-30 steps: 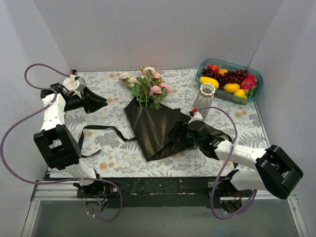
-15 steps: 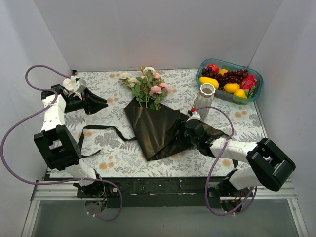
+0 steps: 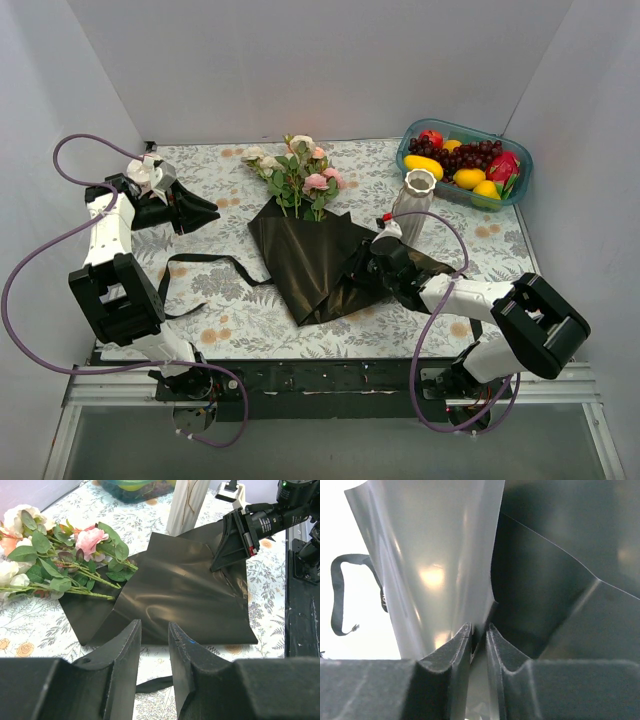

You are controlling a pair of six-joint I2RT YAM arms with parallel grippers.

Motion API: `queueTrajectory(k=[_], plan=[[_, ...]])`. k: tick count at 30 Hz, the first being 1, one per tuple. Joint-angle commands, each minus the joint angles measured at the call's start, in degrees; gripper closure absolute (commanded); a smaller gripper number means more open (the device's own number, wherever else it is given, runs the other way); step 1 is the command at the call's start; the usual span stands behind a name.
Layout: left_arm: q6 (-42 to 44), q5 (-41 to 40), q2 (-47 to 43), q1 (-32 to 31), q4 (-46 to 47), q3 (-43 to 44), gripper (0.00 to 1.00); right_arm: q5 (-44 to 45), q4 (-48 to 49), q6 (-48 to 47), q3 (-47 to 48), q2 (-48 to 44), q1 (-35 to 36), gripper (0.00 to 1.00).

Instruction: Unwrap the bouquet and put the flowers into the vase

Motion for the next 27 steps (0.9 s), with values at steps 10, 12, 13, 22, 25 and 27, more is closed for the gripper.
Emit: queueTrajectory(k=[10, 12, 13, 22, 25, 27], plan=[[-6.32, 9.31, -2.22, -0.07, -1.98, 8.2, 0.66, -4.97, 6.68, -12.73, 9.97, -2.49, 7.58, 0.8], [-12.53, 7.91, -1.96, -0.07, 0.38, 12.41, 0.66, -5.49, 6.24, -15.18, 12.07, -1.43, 10.48, 0.8], [-27.88, 7.3, -1.78, -0.07, 6.83, 13.99, 0.65, -5.41, 5.98, -15.72, 12.95, -0.91, 11.45, 0.8], [-63.46, -5.78, -7.93, 0.01, 34.41, 19.89, 0.32, -8.83, 3.43, -22.13, 25.86, 9.62, 21.91, 0.75], [-64.59, -8.86, -11.53, 0.01, 37.12, 17.8, 0.03, -9.54, 2.29, -23.19, 29.73, 13.94, 24.54, 0.56], [-66.26, -10.46, -13.98, 0.01, 39.5, 16.04, 0.02, -12.0, 1.94, -23.45, 31.15, 16.22, 25.43, 0.3]])
